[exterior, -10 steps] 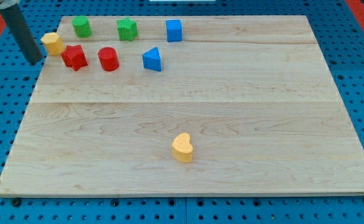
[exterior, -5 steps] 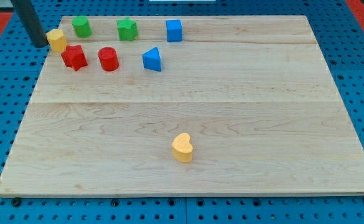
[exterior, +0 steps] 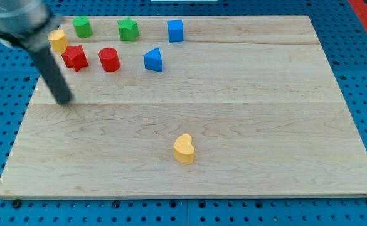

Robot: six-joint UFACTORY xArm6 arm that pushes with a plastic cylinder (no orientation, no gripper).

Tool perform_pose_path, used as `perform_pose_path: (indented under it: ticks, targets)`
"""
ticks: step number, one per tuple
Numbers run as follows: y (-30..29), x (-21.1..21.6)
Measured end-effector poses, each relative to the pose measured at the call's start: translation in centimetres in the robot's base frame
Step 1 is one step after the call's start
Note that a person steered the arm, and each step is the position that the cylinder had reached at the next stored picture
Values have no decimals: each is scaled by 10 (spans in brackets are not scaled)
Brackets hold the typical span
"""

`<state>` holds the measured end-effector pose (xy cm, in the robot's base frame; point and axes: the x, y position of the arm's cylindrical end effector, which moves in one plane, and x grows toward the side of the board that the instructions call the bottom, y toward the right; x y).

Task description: Slide the green star towards the center left

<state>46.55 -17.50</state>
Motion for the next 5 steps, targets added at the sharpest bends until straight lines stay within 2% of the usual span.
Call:
perform_pose_path:
  ticks: [1, 4, 5]
  targets:
    - [122, 62]
    - [153, 103]
    - [193, 70]
